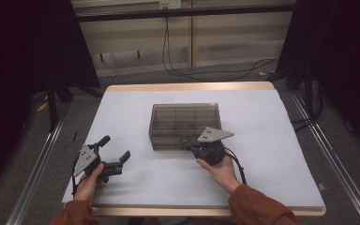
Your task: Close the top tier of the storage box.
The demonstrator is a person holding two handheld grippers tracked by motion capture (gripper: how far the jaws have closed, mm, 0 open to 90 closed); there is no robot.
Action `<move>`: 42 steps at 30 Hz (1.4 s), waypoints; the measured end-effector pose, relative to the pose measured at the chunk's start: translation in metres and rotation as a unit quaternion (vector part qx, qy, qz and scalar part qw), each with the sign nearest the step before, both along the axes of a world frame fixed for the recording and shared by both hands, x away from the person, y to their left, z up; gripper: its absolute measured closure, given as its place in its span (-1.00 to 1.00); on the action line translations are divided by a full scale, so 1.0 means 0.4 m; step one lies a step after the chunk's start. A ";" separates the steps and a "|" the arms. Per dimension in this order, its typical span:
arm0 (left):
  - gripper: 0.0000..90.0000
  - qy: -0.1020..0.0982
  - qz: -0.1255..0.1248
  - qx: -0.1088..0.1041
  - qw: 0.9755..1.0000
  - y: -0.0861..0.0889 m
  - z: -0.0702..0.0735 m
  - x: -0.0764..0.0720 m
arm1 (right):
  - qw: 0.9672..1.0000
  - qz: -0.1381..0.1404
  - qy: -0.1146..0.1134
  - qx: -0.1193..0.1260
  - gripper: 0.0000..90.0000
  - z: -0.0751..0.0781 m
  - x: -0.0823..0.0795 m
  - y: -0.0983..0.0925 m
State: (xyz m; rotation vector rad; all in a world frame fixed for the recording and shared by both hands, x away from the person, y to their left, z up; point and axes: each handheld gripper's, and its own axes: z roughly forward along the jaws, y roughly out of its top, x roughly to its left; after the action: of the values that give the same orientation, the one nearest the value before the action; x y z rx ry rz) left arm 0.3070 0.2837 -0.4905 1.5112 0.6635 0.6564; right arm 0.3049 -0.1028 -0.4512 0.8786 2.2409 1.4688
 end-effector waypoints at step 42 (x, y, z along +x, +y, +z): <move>-1.00 -0.001 -0.001 0.001 1.000 0.001 0.000 0.000 | 1.000 -0.019 0.009 0.016 1.00 -0.005 0.018 -0.024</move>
State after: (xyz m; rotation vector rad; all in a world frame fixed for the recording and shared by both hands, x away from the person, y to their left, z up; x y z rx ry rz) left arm 0.3069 0.2840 -0.4904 1.5133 0.6596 0.6564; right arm 0.3123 -0.1123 -0.4534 0.9422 2.2072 1.4888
